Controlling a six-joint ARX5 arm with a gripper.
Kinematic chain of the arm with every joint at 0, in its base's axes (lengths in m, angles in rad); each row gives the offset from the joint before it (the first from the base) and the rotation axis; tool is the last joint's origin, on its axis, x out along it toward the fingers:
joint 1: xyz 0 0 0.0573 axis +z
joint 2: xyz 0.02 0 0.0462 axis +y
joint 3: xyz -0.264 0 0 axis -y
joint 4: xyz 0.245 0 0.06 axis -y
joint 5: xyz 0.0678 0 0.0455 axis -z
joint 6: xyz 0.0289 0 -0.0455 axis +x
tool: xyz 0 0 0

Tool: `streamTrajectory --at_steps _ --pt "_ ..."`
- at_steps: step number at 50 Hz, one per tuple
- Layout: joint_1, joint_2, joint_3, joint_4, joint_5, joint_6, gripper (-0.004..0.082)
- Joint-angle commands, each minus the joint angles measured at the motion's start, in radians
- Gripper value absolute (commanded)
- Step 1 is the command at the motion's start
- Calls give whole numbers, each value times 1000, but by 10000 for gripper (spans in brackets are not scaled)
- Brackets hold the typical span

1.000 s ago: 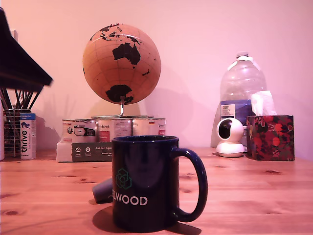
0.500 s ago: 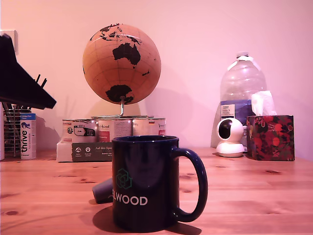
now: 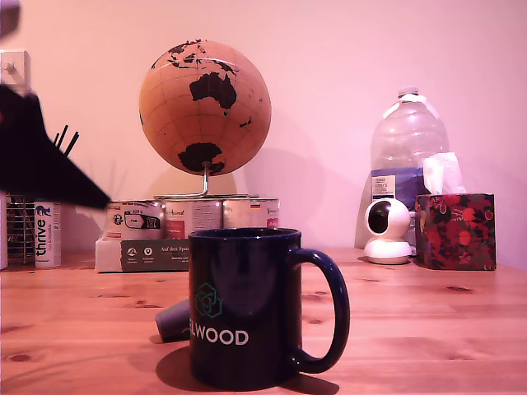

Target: Pick up the coffee capsules from the table one by one and drop them inside the nearest coffee cup

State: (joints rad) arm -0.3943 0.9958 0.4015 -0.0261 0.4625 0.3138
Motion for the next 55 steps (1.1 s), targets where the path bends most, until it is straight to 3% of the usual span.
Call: streamTrajectory --at_steps 1,20,55 --pt "-13 32 -26 29 1 7 534" --pt "-34 243 -26 216 2 9 534" --pt "-34 471 -26 490 8 28 534"
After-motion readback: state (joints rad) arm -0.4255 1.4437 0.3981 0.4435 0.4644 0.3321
